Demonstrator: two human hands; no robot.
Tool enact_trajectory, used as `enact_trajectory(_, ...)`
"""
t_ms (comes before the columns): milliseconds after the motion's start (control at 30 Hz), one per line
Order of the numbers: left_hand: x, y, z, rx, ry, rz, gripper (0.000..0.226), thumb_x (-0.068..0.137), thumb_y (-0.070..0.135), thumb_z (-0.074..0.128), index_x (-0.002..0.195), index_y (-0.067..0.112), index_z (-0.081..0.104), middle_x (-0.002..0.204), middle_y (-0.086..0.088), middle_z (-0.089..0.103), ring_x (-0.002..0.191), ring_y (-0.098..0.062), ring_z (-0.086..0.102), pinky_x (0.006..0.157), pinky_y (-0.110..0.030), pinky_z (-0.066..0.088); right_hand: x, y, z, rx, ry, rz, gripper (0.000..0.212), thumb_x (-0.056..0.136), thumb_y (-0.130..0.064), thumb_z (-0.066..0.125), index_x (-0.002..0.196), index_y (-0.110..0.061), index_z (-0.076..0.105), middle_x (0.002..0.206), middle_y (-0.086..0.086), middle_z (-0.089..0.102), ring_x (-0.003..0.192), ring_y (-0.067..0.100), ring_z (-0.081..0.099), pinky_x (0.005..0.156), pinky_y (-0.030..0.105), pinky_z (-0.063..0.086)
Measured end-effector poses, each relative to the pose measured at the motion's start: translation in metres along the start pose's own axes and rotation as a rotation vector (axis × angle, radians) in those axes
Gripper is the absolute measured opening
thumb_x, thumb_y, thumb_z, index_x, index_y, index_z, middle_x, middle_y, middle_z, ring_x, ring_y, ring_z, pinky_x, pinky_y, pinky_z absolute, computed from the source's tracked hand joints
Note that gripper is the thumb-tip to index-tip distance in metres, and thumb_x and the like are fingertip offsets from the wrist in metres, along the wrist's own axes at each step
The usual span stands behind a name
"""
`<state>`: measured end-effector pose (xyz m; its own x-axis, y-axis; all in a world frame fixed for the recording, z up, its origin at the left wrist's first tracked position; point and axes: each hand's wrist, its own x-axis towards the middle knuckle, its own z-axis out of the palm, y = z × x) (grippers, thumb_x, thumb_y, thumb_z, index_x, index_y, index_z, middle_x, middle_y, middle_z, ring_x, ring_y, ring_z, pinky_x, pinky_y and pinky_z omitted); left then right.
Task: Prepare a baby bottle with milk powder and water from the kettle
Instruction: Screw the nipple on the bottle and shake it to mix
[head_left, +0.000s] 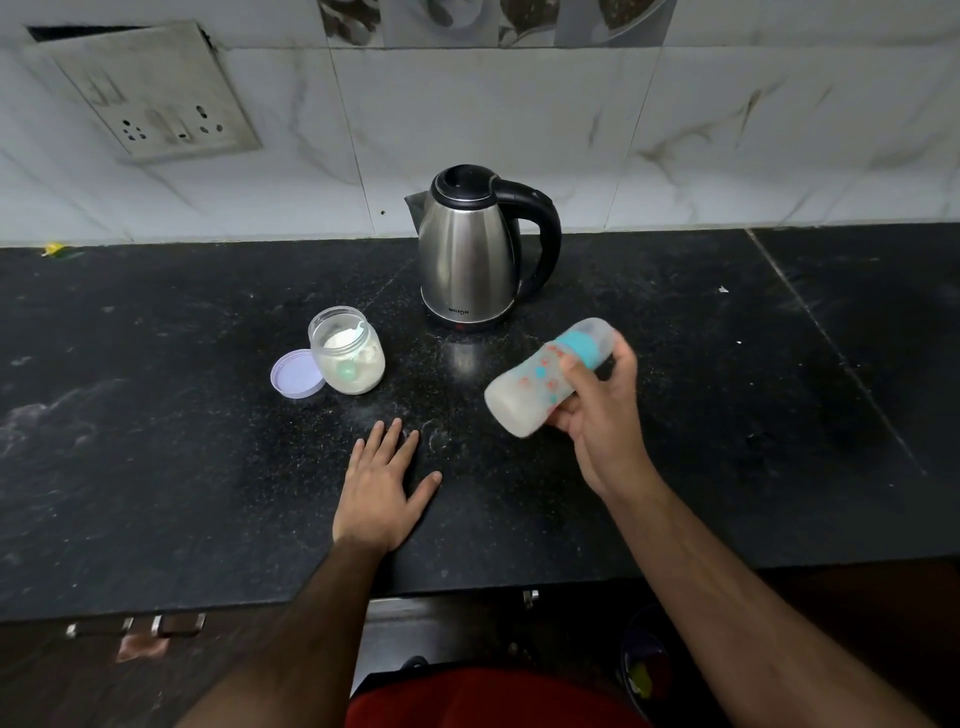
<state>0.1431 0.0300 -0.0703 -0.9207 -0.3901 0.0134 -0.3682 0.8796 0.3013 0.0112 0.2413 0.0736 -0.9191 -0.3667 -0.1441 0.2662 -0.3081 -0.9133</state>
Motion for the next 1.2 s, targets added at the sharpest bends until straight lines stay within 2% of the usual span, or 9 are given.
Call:
enact_trajectory(133,0.000,-0.001,0.000,0.002,0.001,0.000,0.075,0.092,0.069,0.033,0.153,0.024,0.033,0.164,0.000,0.021,0.154,-0.017,0.005,0.125,-0.039,0.002,-0.012,0.003,-0.002,-0.222,-0.320,0.125,0.064,0.083,-0.012,0.067,0.137,-0.036,0.041,0.114,0.006,0.068,0.098,0.024,0.072,0.076,0.045,0.060)
enact_trajectory(300,0.000,0.000,0.000,0.002,0.007,0.004,0.075,0.092,0.069,0.031,0.153,0.024,0.034,0.164,0.000,0.021,0.154,-0.017,0.005,0.125,-0.038,0.001,-0.003,-0.004,-0.001,0.020,-0.021,0.020,0.057,0.086,-0.020,0.064,0.137,-0.030,0.042,0.120,0.006,0.064,0.099,0.019,0.070,0.074,0.044,0.059)
enact_trajectory(467,-0.001,-0.001,0.001,-0.007,0.010,0.006,0.074,0.093,0.067,0.035,0.152,0.023,0.035,0.164,-0.001,0.022,0.154,-0.018,0.006,0.125,-0.038,0.001,-0.013,-0.002,-0.002,-0.230,-0.340,0.112,0.064,0.077,-0.019,0.071,0.132,-0.040,0.045,0.109,-0.001,0.072,0.098,0.022,0.072,0.077,0.044,0.060)
enact_trajectory(600,-0.001,-0.001,0.000,-0.002,0.013,0.009,0.073,0.093,0.066,0.036,0.152,0.023,0.035,0.164,-0.002,0.023,0.154,-0.018,0.007,0.125,-0.038,0.001,-0.002,-0.010,0.000,0.044,-0.026,0.033,0.052,0.088,-0.017,0.065,0.134,-0.029,0.043,0.117,0.005,0.066,0.094,0.015,0.071,0.074,0.042,0.060)
enact_trajectory(667,0.000,0.000,0.000,0.000,0.012,0.012,0.074,0.093,0.067,0.034,0.152,0.023,0.035,0.164,-0.002,0.023,0.154,-0.019,0.007,0.125,-0.038,0.001,-0.005,-0.007,0.000,-0.053,-0.097,0.053,0.054,0.092,-0.011,0.060,0.138,-0.029,0.039,0.114,0.004,0.067,0.095,0.018,0.072,0.077,0.048,0.061)
enact_trajectory(767,0.000,0.000,0.000,0.001,0.015,0.010,0.074,0.093,0.067,0.035,0.152,0.022,0.036,0.164,-0.002,0.024,0.154,-0.019,0.008,0.124,-0.037,0.001,-0.012,-0.008,-0.001,-0.299,-0.372,0.129,0.063,0.089,-0.008,0.063,0.141,-0.033,0.038,0.104,0.000,0.073,0.099,0.025,0.072,0.080,0.052,0.060)
enact_trajectory(933,0.000,0.000,0.000,0.000,0.019,0.008,0.072,0.094,0.065,0.038,0.152,0.022,0.036,0.164,-0.002,0.023,0.154,-0.019,0.008,0.125,-0.038,0.001,0.002,-0.016,0.003,-0.023,-0.064,0.036,0.058,0.082,-0.022,0.065,0.134,-0.030,0.042,0.115,0.001,0.068,0.098,0.020,0.071,0.074,0.047,0.060)
enact_trajectory(1100,0.000,0.000,0.000,-0.006,0.018,0.006,0.071,0.094,0.064,0.041,0.152,0.022,0.037,0.164,-0.003,0.024,0.154,-0.019,0.008,0.125,-0.038,0.002,-0.006,-0.007,-0.002,-0.300,-0.379,0.122,0.064,0.085,-0.016,0.068,0.138,-0.035,0.038,0.103,-0.001,0.075,0.096,0.024,0.073,0.073,0.049,0.061)
enact_trajectory(1200,0.000,0.000,0.001,-0.002,0.015,0.003,0.072,0.094,0.064,0.039,0.152,0.022,0.036,0.164,-0.002,0.023,0.154,-0.019,0.007,0.125,-0.038,0.002,0.002,-0.010,0.000,-0.079,-0.135,0.048,0.065,0.083,-0.022,0.069,0.139,-0.028,0.038,0.111,0.002,0.072,0.096,0.023,0.073,0.070,0.044,0.060)
